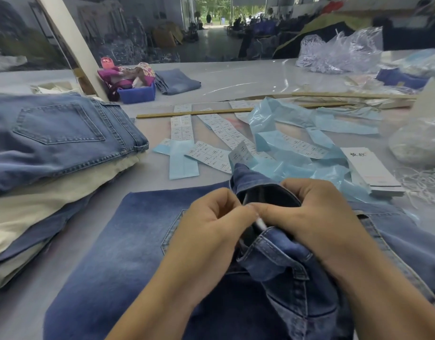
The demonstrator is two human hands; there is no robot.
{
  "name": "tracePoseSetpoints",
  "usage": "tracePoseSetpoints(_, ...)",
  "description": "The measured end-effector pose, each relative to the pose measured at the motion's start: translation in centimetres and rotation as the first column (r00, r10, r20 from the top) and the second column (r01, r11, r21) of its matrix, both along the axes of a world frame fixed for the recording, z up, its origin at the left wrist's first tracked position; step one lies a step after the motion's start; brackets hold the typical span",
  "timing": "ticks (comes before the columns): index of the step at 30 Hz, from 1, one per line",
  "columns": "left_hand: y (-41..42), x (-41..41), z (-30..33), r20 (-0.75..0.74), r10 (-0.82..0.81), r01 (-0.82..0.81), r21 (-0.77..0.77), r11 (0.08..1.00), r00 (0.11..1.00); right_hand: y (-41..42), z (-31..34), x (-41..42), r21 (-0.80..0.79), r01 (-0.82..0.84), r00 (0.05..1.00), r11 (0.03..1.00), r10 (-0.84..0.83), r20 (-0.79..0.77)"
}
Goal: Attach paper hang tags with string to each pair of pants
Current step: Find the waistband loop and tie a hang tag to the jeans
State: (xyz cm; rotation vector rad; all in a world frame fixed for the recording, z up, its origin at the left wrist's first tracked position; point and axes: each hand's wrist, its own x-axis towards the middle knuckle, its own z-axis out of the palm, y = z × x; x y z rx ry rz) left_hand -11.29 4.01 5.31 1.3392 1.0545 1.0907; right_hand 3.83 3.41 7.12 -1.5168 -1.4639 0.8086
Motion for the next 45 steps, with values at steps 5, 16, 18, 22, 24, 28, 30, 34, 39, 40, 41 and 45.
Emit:
tracePoseSetpoints(5,-0.2,-0.2,-0.3,0.164,-0.044,0.060,-0.095,0.994,0.985,-0.1,-0.2,-0.1,0.009,0.045,0.999,0.999,-0.045,0.021)
tracePoseSetpoints(16,0.2,-0.6,-0.9,0.205,-0.084,0.118,-0.156,0.981,0.975,0.2,-1.0,-0.2,0.013,0.100,0.995,0.995,-0.100,-0.010)
tracePoseSetpoints(18,0.4,-1.0,-1.2,0.276,-0.081,0.148,-0.230,0.962,0.958,0.2,-1.3,0.1,-0.010,0.092,0.995,0.996,-0.092,-0.048)
tracePoseSetpoints(22,0.6,-1.5,-1.6,0.429,-0.041,0.206,-0.344,0.916,0.902,0.2,-2.1,0.8,-0.041,0.075,0.981,0.996,-0.082,-0.174)
tracePoseSetpoints(24,0.6,-1.7,-1.8,0.451,-0.051,0.232,-0.355,0.906,0.891,0.3,-2.3,1.0,-0.041,0.070,0.979,0.997,-0.076,-0.191)
tracePoseSetpoints(28,0.6,-1.9,-1.8,0.456,-0.075,0.258,-0.352,0.900,0.887,0.2,-2.5,1.0,-0.031,0.062,0.978,0.998,-0.067,-0.200)
tracePoseSetpoints(30,0.3,-1.5,-1.8,0.404,-0.089,0.233,-0.322,0.918,0.910,-0.1,-2.6,1.0,-0.009,0.050,0.991,0.999,-0.051,-0.127)
tracePoseSetpoints(34,0.1,-0.1,-1.5,0.166,-0.082,0.112,-0.184,0.976,0.983,-0.7,-2.7,1.4,0.048,0.055,0.976,0.997,-0.064,0.210)
tracePoseSetpoints(39,0.7,2.2,-0.7,-0.354,-0.096,0.164,0.170,0.972,0.930,-0.9,-1.7,3.3,-0.010,0.055,0.877,0.998,-0.044,0.478)
tracePoseSetpoints(40,1.0,3.0,-0.7,-0.484,-0.065,0.198,0.230,0.953,0.873,-0.8,-1.5,3.9,-0.044,0.063,0.859,0.997,-0.032,0.511)
tracePoseSetpoints(41,1.4,3.8,-0.6,-0.595,-0.052,0.247,0.251,0.936,0.802,-0.8,-1.3,4.6,-0.076,0.077,0.842,0.994,-0.024,0.540)
tracePoseSetpoints(45,3.7,6.4,-0.6,-0.839,-0.118,0.417,0.138,0.898,0.531,0.0,-1.1,7.9,-0.145,0.106,0.886,0.984,-0.027,0.464)
